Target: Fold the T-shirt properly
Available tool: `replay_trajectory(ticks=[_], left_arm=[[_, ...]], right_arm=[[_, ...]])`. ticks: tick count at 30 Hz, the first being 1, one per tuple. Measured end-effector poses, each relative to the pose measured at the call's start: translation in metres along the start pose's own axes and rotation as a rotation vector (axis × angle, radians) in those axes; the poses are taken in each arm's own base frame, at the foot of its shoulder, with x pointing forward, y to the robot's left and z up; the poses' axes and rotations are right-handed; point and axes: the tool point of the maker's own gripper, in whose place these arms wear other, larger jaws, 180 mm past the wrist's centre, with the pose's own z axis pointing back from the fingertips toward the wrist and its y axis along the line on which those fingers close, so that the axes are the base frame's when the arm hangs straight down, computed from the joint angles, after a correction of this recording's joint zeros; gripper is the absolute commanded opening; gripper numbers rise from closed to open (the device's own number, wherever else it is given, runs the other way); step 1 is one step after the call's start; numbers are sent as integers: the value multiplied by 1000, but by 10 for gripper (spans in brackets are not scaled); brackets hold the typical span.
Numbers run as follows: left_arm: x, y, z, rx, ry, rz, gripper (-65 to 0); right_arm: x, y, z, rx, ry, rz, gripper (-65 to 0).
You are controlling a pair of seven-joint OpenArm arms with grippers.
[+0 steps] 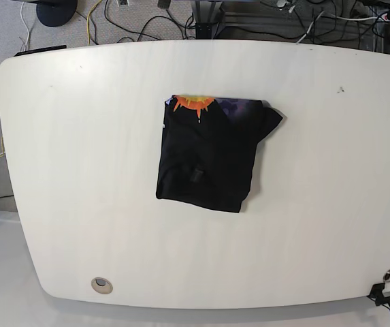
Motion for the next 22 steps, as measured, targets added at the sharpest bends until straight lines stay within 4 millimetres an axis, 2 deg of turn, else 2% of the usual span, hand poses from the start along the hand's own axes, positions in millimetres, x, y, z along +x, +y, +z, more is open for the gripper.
replay_trajectory(ticks=[4,5,9,12,14,18,22], left_arm=[[27,13,-25,19,-5,62,-650],[28,21,-30,50,14,81,-650],[35,34,-44,99,62,145,-650],[38,44,-49,178,98,131,-650],[41,49,-50,209,124,117,-650],[58,61,-51,278,122,98,-650],[54,65,-50,308,136,90,-650]], right_arm=[[16,3,-35,25,29,-41,-650],[18,2,-40,26,41,-45,-650],[10,-2,-54,0,122,-2,-650],[5,-5,-63,-40,173,-5,-650],[9,-3,-71,-50,197,6,-650],[24,-4,-82,-95,206,25,-650],[20,-12,-81,-136,233,38,-650]])
